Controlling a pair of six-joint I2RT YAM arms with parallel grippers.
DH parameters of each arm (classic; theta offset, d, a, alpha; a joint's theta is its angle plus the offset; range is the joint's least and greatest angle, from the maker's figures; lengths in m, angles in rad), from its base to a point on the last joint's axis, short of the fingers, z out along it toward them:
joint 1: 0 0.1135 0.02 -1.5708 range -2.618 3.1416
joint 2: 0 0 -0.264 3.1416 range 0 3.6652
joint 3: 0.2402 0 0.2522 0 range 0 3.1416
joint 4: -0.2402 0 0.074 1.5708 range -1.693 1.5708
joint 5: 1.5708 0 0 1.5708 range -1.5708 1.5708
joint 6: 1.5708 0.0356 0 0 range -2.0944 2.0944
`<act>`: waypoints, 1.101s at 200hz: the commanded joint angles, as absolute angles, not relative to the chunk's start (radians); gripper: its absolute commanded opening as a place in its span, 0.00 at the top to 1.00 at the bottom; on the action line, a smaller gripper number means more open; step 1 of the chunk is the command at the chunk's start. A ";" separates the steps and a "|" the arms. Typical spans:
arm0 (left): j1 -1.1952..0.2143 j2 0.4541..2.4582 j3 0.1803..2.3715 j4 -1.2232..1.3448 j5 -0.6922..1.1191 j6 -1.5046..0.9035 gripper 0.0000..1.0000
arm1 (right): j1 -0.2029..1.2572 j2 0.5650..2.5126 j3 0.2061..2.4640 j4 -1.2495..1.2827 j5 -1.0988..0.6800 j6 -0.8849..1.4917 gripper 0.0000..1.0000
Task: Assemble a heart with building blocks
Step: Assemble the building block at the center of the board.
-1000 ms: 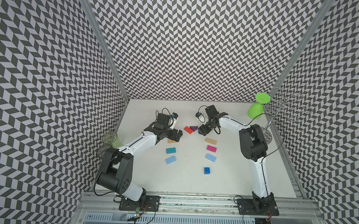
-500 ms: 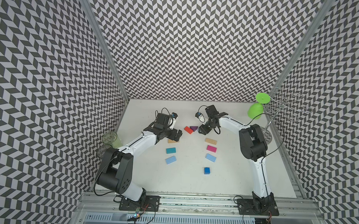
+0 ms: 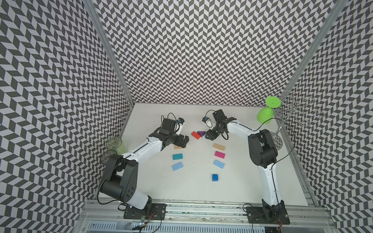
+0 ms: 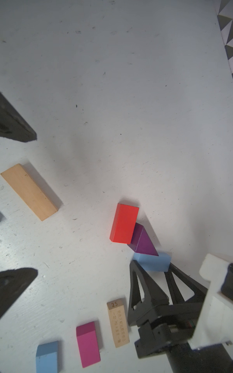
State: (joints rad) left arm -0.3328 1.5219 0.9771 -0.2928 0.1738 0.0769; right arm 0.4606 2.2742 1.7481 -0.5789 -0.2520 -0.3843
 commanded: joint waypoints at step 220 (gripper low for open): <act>-0.327 1.507 0.990 -0.324 0.162 0.059 0.01 | 0.482 2.198 1.669 -0.620 -0.282 -0.367 0.00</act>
State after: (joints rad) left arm -0.3328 1.5158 0.9760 -0.2932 0.1734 0.0761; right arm 0.4812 2.2566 1.7172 -0.5514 -0.2611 -0.3714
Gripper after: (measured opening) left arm 0.989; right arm 0.995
